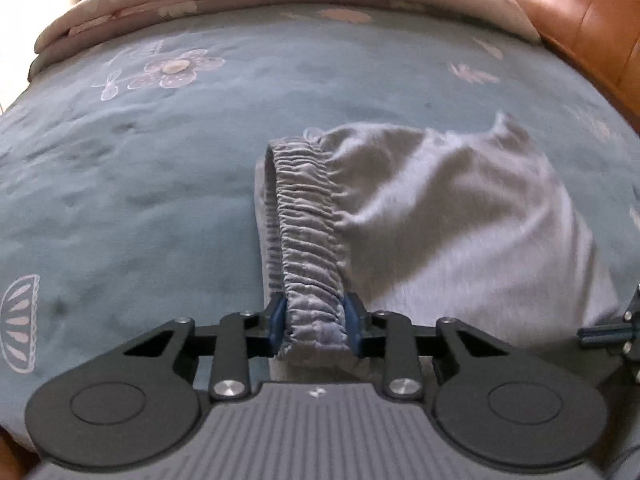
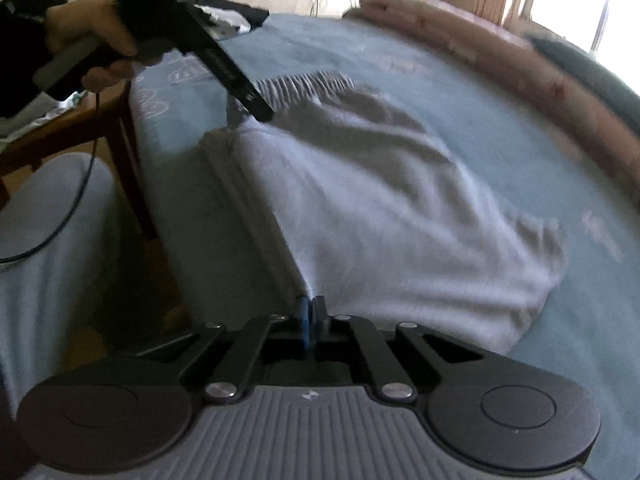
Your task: Fold clothes
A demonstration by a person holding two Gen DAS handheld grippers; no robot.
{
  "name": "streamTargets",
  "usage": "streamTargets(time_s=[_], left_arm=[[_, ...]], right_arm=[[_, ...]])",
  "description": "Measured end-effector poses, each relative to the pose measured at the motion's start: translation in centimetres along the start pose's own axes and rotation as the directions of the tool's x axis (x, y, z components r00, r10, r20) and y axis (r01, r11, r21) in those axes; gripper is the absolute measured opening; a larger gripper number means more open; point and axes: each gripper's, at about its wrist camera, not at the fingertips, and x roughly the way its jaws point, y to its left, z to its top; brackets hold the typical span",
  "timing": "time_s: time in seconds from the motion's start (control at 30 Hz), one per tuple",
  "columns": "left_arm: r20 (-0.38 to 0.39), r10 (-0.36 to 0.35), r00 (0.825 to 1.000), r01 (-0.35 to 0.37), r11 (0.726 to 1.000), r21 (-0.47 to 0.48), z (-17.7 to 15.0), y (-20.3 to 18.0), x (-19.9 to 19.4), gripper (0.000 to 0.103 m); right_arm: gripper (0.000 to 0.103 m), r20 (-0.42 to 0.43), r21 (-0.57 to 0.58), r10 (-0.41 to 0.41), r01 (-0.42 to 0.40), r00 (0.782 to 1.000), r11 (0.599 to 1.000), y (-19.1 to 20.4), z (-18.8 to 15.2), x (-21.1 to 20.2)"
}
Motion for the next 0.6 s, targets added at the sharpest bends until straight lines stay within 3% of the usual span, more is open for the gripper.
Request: streamTargets(time_s=[0.1,0.17,0.3,0.4,0.53,0.6], left_arm=[[0.020,-0.008,1.000,0.009,0.999,-0.040,0.8,0.5,-1.1,0.035],[0.068,-0.019,0.998,0.021,1.000,-0.022,1.9,-0.1,-2.3,0.037],[0.136,-0.061,0.989,0.059,0.998,0.024,4.1,-1.7,-3.5,0.046],[0.115,-0.105,0.988,0.099,0.994,0.054,4.9,-3.6,-2.0,0.053],[0.040,-0.128,0.991,0.125,0.990,0.066,3.9,-5.0,1.4,0.053],[-0.003,-0.105,0.994,0.105,0.993,0.048,3.1,-4.7,3.0,0.053]], right_arm=[[0.002,-0.023,-0.008,0.004,-0.004,1.000,1.000,0.2,-0.9,-0.6],[0.009,0.014,0.020,-0.008,0.008,1.000,1.000,-0.4,-0.8,-1.8],[0.012,0.096,0.139,-0.110,0.096,0.989,0.986,-3.4,-0.3,-3.9],[0.012,0.093,0.240,-0.185,0.158,0.978,0.958,-6.2,-0.5,-3.3],[0.012,0.049,0.328,-0.141,0.117,0.989,0.937,-7.7,-1.8,-0.8],[0.014,0.027,0.327,-0.134,0.118,0.991,0.938,-6.9,-3.0,-0.3]])
